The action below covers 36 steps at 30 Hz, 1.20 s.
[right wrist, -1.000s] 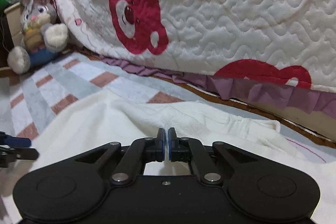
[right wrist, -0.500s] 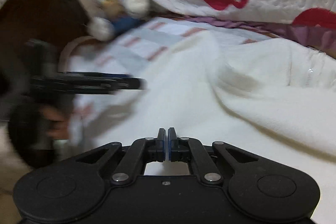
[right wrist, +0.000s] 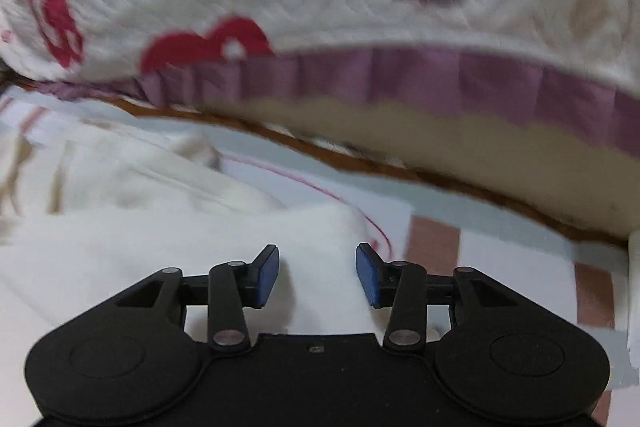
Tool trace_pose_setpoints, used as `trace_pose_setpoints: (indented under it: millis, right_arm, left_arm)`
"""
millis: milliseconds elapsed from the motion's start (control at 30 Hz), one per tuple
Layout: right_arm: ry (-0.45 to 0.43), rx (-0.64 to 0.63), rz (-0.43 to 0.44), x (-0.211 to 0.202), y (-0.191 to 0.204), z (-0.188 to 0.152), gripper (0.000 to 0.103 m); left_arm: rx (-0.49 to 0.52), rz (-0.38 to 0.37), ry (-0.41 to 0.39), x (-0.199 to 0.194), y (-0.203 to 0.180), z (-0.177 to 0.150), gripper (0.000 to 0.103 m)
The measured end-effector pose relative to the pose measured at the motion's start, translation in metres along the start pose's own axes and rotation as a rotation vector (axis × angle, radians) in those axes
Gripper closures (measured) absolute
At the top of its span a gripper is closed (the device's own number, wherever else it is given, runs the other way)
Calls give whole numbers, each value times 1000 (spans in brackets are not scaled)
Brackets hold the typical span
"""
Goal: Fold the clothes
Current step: 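Grasp the fleece edge with the left gripper while the right gripper grasps too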
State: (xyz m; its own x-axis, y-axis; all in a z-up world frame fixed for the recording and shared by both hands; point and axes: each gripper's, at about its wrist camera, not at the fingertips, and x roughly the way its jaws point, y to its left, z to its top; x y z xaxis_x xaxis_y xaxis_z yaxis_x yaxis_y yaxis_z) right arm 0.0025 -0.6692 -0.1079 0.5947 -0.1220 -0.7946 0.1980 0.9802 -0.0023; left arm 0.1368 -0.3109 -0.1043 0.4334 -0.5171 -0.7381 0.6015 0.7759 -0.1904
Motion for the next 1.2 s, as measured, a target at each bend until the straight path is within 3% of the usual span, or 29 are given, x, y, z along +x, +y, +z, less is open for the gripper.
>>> trace_pose_setpoints:
  millis: [67, 100, 133, 167, 200, 233, 467, 567, 600, 633, 667, 733, 833, 933, 1067, 1167, 1200]
  right_arm:
    - [-17, 11, -9, 7, -2, -5, 40]
    - [-38, 24, -16, 9, -4, -6, 40]
    - [-63, 37, -10, 10, -6, -6, 45]
    - [-84, 45, 4, 9, -9, -6, 85]
    - [-102, 50, 20, 8, -12, -6, 97]
    - [-135, 62, 18, 2, -16, -6, 96]
    - [-400, 175, -45, -47, -47, -3, 97]
    - [-397, 216, -59, -40, -54, 1, 97]
    - [-377, 214, -74, -33, -52, 0, 97]
    - [-356, 211, -89, -26, -51, 0, 97]
    - [-336, 208, -104, -18, -49, -1, 97]
    - [-295, 203, -134, -4, -46, -2, 97]
    - [-248, 201, -162, 13, -43, -3, 97]
    - [-228, 191, -170, 22, -41, -3, 97]
    - [-230, 187, -156, 25, -42, -5, 96]
    - [-232, 183, -147, 27, -43, -7, 96]
    - [-243, 183, -133, 26, -44, -7, 96]
  left_arm:
    - [61, 44, 67, 20, -10, 2, 28]
    - [81, 51, 60, 24, -14, 0, 30]
    - [99, 52, 37, 25, -17, -3, 52]
    - [117, 53, 14, 25, -20, -5, 80]
    - [110, 48, -18, 24, -19, -2, 94]
    - [91, 42, -54, 21, -17, 4, 96]
    - [-41, -6, -307, 1, -1, 45, 96]
    - [-52, -6, -266, 25, 2, 47, 91]
    - [-59, 0, -227, 34, 3, 44, 85]
    - [-71, 12, -192, 39, 6, 39, 68]
    - [-83, 23, -177, 38, 11, 32, 60]
    - [-84, 63, -197, 25, 26, 20, 43]
    - [-82, 161, -225, 7, 54, 10, 32]
    - [-104, 223, -194, 4, 89, 7, 30]
    - [-150, 93, 36, 31, 117, 7, 30]
    - [-188, 87, 0, 33, 115, 0, 33]
    - [-203, 48, -8, 34, 115, 0, 46]
